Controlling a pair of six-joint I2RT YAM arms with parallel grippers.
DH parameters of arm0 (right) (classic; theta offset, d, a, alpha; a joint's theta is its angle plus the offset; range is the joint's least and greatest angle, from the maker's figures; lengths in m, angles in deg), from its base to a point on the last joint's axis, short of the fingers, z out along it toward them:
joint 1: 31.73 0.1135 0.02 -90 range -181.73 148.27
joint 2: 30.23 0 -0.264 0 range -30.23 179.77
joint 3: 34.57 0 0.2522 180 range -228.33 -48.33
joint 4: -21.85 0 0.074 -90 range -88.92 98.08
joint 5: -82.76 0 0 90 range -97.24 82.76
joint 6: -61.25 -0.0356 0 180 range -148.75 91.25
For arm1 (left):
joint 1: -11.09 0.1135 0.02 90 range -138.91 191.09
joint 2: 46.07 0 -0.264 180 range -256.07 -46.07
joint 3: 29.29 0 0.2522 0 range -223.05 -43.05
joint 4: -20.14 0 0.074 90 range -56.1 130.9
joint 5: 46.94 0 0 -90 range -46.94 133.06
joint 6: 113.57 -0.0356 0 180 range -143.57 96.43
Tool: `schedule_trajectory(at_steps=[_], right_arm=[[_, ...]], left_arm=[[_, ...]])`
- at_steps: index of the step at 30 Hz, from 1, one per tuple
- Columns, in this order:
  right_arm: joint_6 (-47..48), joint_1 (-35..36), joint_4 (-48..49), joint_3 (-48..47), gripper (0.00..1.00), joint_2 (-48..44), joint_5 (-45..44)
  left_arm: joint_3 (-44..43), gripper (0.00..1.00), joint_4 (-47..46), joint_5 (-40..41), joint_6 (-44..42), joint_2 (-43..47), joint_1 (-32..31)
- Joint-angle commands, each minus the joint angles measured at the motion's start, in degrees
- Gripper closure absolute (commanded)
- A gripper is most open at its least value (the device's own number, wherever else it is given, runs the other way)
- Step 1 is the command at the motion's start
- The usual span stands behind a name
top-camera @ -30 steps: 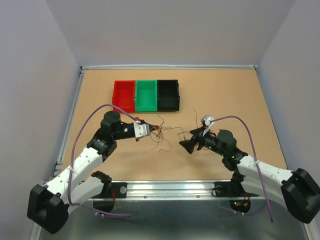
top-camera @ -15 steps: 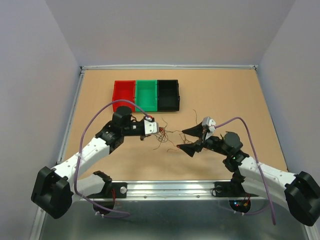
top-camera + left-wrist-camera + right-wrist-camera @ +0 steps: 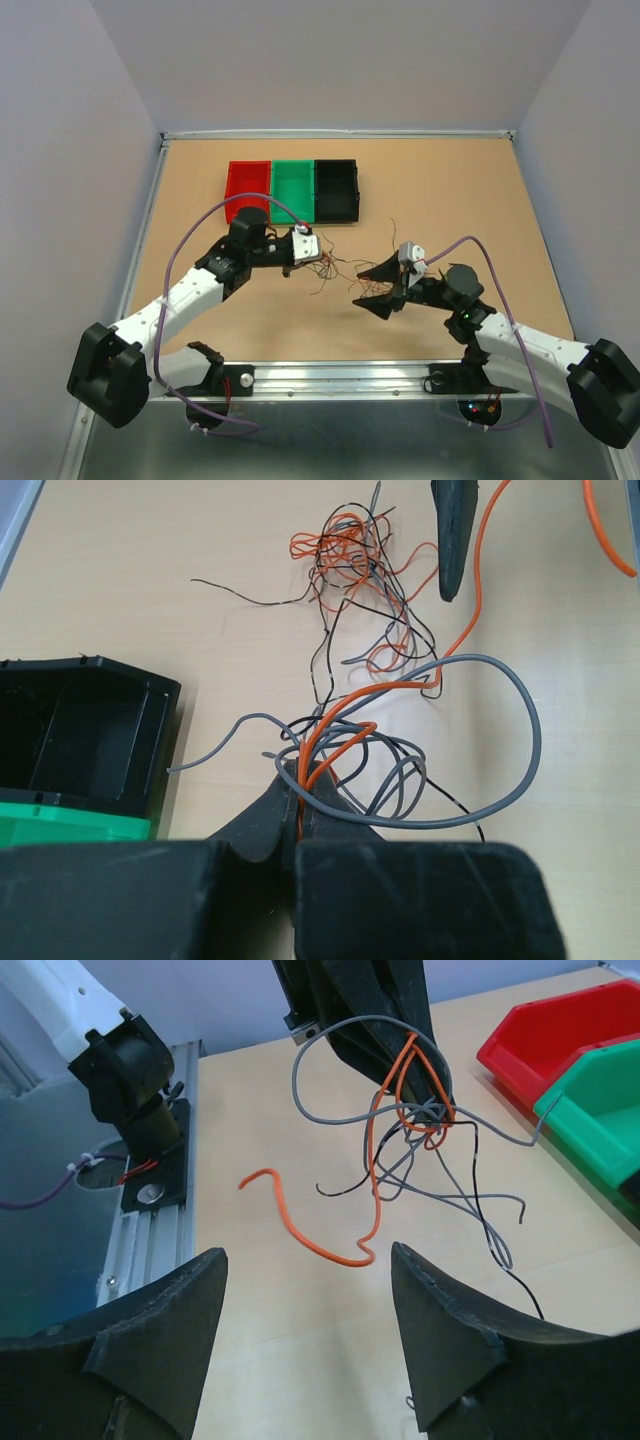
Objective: Untangle the cables
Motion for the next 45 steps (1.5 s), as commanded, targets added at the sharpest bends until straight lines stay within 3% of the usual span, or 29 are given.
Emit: schedule_trajectory(at_steps=[1,10,24,25,26,27,29,30,31,37,45], right_arm=[[0.58,0.72,4.5,1.07,0.33,-0.3,-2.09],[-1.35,0.72,8.1,3.62,0.33,-3.38,-9.3],[-5.74,0.81,19.7,4.76,0.64,0.13,-4.65],[-6.01,0.9,20.05,4.67,0.8,0.49,-4.73],[-6.36,0.9,20.32,4.59,0.9,0.84,-4.82],[-6.62,0.99,20.67,4.41,0.98,1.19,-5.08],[-7.41,1.07,20.76,4.15,0.99,1.28,-6.48],[-7.59,1.07,20.76,4.06,0.99,1.28,-7.01],[-7.94,1.07,20.76,3.97,1.0,1.11,-7.45],[-9.26,1.07,18.66,1.87,0.99,-0.21,-11.94],[-9.96,1.07,16.72,-3.49,0.99,2.59,-14.04]], left_arm=[[-2.97,1.0,0.48,-2.2,-0.67,-0.17,-0.09],[-3.93,1.0,3.47,-5.1,-2.52,-0.44,-0.09],[-4.72,0.99,5.23,-5.46,-3.4,-1.58,-0.36],[-4.81,0.96,5.23,-5.46,-3.4,-1.67,-0.44],[-4.9,0.88,5.58,-5.37,-3.75,-1.67,-0.44],[-5.16,0.52,5.84,-5.28,-4.36,-1.93,-0.62],[-5.17,0.28,7.41,-4.67,-5.94,-1.5,-0.62],[-5.08,0.1,7.25,-4.23,-6.12,-1.06,-0.62],[-4.64,0.01,6.56,-3.53,-6.04,-0.62,-0.53],[-2.62,0.01,4.0,-2.29,-5.33,2.9,-0.62],[-5.6,0.01,5.49,-12.48,-4.98,0.19,-1.06]])
